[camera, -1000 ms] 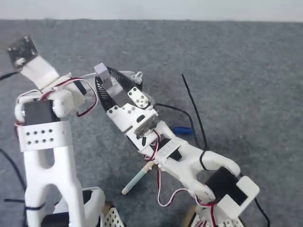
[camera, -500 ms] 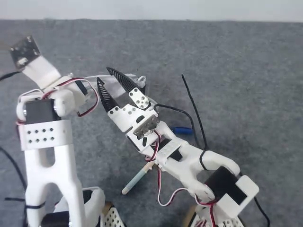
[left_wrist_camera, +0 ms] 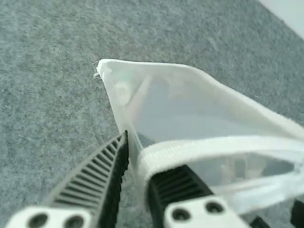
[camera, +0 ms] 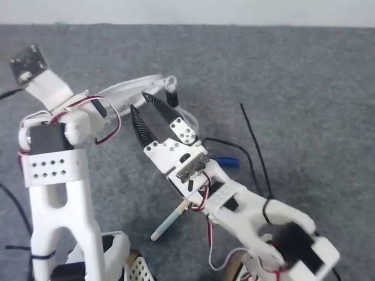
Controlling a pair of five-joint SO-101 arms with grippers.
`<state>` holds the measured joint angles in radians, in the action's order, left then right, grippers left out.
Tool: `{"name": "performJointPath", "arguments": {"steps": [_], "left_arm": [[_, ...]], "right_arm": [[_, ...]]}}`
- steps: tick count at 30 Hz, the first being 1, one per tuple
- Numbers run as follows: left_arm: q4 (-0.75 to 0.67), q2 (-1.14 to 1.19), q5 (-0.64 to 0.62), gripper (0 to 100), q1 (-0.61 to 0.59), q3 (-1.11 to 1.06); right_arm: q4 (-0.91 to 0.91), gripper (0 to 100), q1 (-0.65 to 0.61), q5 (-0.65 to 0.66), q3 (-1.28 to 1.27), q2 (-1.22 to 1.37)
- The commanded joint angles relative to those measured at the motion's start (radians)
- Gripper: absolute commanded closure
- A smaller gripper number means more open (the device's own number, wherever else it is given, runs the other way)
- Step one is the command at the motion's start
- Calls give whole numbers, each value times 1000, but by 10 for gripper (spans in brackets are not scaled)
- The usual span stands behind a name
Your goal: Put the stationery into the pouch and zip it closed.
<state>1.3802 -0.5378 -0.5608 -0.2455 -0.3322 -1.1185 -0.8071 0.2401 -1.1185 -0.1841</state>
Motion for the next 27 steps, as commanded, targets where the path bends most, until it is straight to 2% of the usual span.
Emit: {"name": "performJointPath", "arguments": {"steps": [1,4,11,20,27], "left_arm": [[-25,-15,-15,988,-2,12],[-21,-15,-15,988,-8,12],[-23,-15,-20,988,-109,31],[-25,-15,-64,988,-180,35],[-25,-15,-78,988,-212,35]], "right_arm": [[148,900,15,15,3,-119],[234,900,31,15,-2,-174],[466,900,35,15,-43,-360],[1038,899,76,15,-3,-605],[1415,899,82,14,68,-634]]}}
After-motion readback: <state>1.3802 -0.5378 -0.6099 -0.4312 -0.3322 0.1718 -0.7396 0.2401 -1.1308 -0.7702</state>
